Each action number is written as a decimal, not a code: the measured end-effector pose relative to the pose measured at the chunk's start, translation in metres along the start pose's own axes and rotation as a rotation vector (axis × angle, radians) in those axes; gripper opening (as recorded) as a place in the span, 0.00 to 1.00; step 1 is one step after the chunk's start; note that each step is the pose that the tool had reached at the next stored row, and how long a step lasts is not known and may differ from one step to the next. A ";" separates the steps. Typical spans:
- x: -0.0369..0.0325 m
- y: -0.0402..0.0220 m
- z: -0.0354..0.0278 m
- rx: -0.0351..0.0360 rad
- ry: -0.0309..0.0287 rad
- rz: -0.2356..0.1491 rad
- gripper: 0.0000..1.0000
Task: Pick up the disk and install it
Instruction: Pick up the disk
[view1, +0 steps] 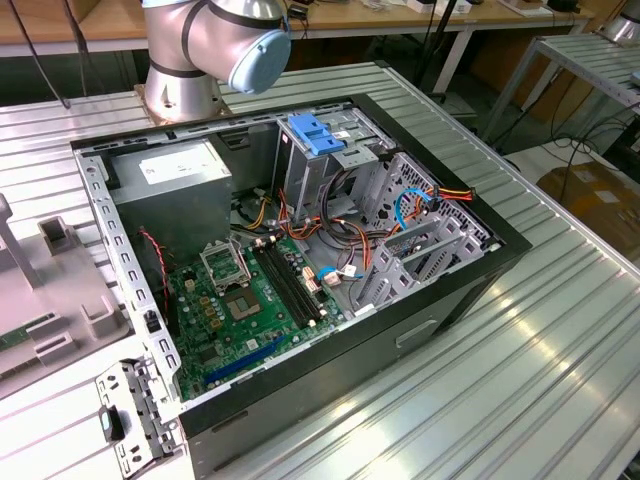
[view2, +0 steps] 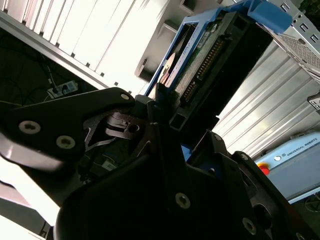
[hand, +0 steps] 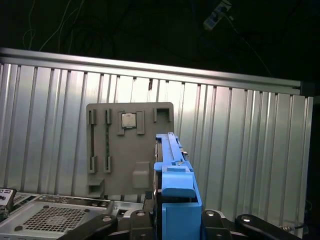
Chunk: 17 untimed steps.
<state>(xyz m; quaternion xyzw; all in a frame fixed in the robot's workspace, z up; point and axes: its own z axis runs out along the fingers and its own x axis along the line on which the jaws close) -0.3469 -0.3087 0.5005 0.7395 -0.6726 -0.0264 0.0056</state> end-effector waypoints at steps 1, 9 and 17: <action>0.0002 -0.0005 0.0000 0.0001 -0.0001 0.000 0.36; 0.0017 -0.0031 -0.0001 0.0001 -0.0001 0.000 0.36; 0.0031 -0.0056 -0.0003 0.0000 0.0000 0.000 0.36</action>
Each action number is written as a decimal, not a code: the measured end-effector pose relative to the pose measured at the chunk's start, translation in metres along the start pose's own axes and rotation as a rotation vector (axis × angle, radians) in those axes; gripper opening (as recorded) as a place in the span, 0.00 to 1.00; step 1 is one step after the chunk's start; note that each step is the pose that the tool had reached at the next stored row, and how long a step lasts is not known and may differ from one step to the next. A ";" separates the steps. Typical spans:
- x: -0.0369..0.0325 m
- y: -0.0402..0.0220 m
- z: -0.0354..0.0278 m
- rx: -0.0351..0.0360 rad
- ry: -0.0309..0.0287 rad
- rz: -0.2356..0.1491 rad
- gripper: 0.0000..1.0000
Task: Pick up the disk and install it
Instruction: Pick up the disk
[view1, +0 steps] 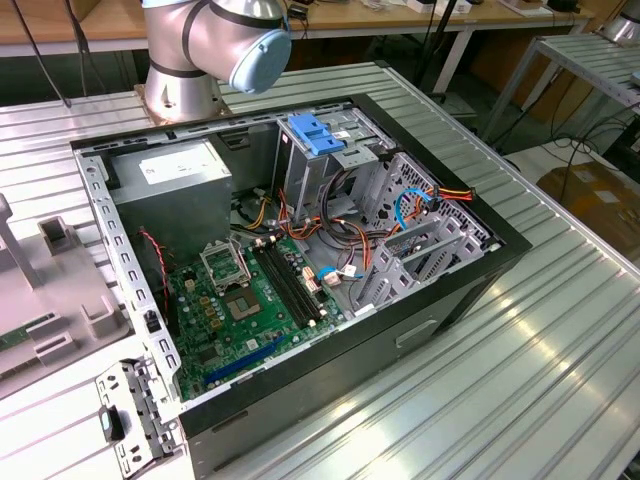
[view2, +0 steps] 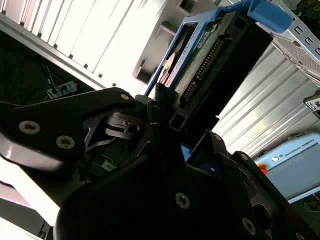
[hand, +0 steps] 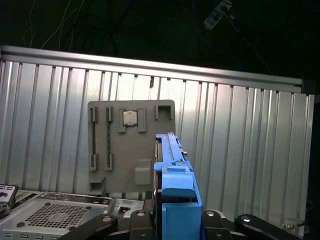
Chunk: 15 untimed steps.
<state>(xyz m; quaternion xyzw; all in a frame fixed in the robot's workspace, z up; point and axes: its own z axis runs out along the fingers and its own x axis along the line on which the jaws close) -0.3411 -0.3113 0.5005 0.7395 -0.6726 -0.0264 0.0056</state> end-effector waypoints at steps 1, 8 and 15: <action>0.0001 -0.0002 0.0000 0.0000 0.0000 0.000 0.36; 0.0019 -0.0027 -0.0001 0.0001 0.0000 0.000 0.36; 0.0036 -0.0051 -0.0003 0.0001 0.0000 0.000 0.36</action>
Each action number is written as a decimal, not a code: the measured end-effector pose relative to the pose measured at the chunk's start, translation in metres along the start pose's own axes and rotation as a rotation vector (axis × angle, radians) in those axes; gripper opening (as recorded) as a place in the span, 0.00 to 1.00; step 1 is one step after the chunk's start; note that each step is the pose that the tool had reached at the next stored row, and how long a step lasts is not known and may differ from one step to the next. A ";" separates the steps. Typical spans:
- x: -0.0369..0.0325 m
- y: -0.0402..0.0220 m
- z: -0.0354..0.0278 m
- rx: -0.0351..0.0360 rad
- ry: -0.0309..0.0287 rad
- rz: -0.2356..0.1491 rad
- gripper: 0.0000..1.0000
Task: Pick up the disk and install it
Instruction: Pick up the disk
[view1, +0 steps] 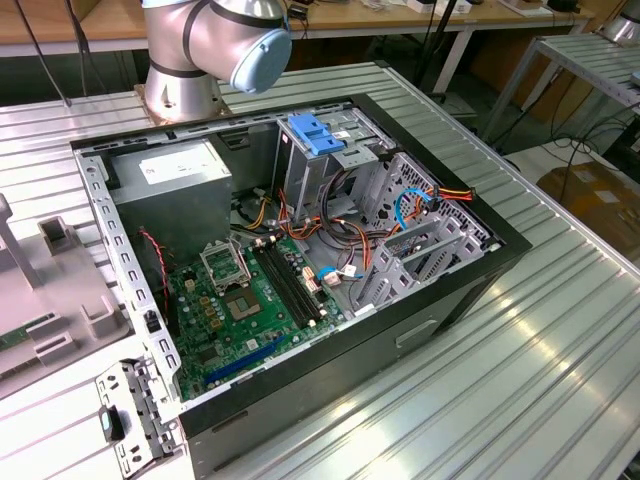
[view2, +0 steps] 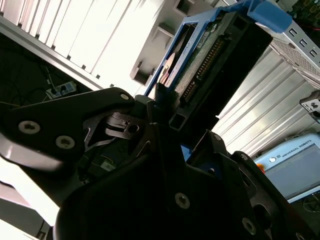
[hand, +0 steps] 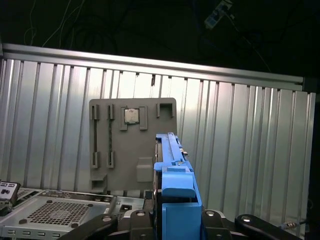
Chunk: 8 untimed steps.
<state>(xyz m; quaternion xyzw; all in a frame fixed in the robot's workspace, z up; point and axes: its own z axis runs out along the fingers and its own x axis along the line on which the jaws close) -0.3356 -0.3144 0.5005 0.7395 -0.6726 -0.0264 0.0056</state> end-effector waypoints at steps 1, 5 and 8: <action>0.0002 -0.0003 0.0000 0.0000 0.0000 0.000 0.36; 0.0010 -0.0014 -0.0001 -0.0001 0.0000 0.000 0.36; 0.0014 -0.0020 -0.0002 -0.0001 0.0000 0.000 0.36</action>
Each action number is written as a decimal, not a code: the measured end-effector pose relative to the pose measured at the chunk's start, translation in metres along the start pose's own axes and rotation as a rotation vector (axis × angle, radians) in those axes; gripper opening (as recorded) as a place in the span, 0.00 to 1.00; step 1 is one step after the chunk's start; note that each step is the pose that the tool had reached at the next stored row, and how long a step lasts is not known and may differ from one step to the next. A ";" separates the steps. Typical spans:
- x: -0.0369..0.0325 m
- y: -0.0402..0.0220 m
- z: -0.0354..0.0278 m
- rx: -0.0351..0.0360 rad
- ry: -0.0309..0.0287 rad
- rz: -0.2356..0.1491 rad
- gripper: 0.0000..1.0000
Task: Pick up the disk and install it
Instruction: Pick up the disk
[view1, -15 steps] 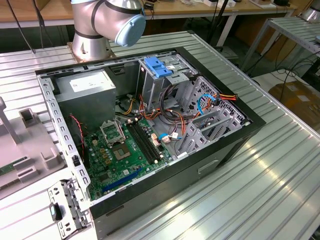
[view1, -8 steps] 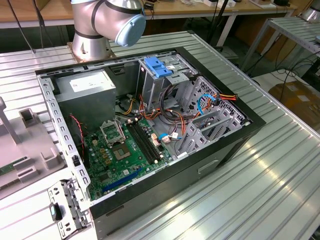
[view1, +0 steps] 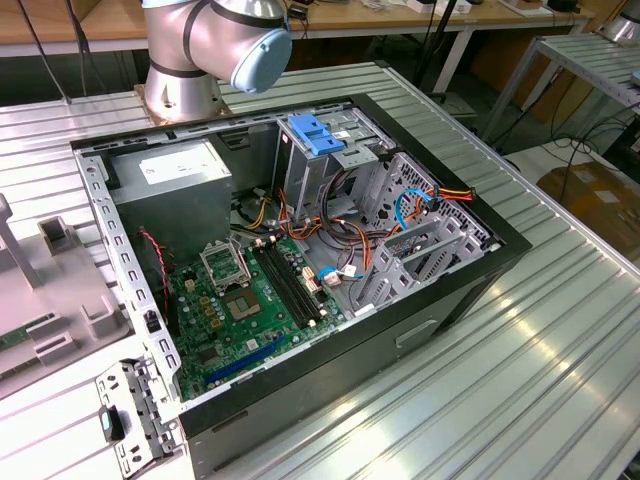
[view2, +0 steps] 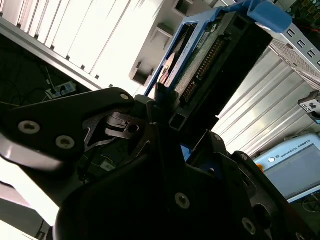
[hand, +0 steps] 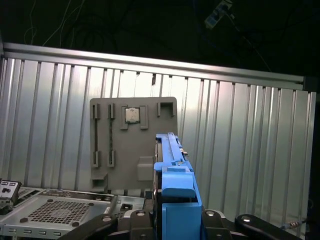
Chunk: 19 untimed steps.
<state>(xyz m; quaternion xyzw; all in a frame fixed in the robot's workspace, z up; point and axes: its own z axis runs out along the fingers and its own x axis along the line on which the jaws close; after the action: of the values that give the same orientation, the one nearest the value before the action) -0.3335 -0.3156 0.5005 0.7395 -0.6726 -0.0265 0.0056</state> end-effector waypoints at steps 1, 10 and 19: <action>0.0002 -0.0002 0.0000 0.0000 0.0000 0.000 0.36; 0.0022 -0.0027 -0.0002 0.0000 0.0000 0.000 0.36; 0.0044 -0.0053 -0.0004 0.0001 0.0000 0.000 0.36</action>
<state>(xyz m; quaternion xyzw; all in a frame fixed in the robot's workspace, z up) -0.3278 -0.3194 0.5005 0.7395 -0.6726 -0.0264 0.0056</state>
